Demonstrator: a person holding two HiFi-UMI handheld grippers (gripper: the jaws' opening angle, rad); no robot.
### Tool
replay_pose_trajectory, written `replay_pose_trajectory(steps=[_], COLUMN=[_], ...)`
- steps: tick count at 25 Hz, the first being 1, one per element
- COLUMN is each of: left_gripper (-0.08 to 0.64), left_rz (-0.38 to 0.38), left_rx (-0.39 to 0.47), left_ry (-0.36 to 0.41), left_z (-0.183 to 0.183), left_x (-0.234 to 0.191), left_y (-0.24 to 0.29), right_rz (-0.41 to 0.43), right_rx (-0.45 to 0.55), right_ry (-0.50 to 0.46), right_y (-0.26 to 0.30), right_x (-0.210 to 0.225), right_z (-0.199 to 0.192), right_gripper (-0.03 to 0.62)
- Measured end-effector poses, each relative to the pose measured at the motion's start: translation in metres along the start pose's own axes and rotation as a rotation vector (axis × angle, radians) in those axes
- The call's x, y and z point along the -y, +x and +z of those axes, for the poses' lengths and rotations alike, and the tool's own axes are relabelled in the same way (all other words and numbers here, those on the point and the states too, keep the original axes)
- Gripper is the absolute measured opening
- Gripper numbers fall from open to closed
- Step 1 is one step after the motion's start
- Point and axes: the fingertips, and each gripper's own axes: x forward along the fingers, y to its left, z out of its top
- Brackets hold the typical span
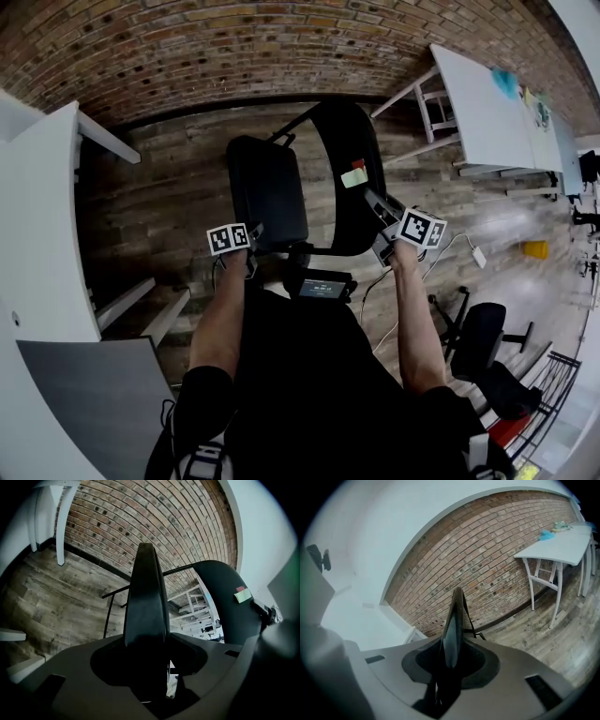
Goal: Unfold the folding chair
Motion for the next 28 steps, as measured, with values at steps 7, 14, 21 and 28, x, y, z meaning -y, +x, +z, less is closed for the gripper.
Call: replay_pose_trajectory(steps=[7, 14, 21, 28], left_gripper=[0.261, 0.287, 0.293, 0.295], left_rz=[0.142, 0.270, 0.324, 0.372], left_rx=[0.023, 0.045, 0.005, -0.011], left_ry=[0.010, 0.011, 0.030, 0.015], left_z=[0.001, 0.001, -0.002, -0.003], left_x=[-0.022, -0.026, -0.025, -0.035], left_y=[-0.002, -0.001, 0.001, -0.003], right_rz=[0.040, 0.060, 0.076, 0.096], right_rx=[0.006, 0.009, 0.016, 0.016], right_ry=[0.046, 0.083, 0.111, 0.147], right_y=[-0.006, -0.013, -0.019, -0.021], right_x=[0.035, 0.069, 0.100, 0.128], right_z=[0.001, 0.007, 0.007, 0.003], right_gripper=[0.094, 0.092, 0.092, 0.092])
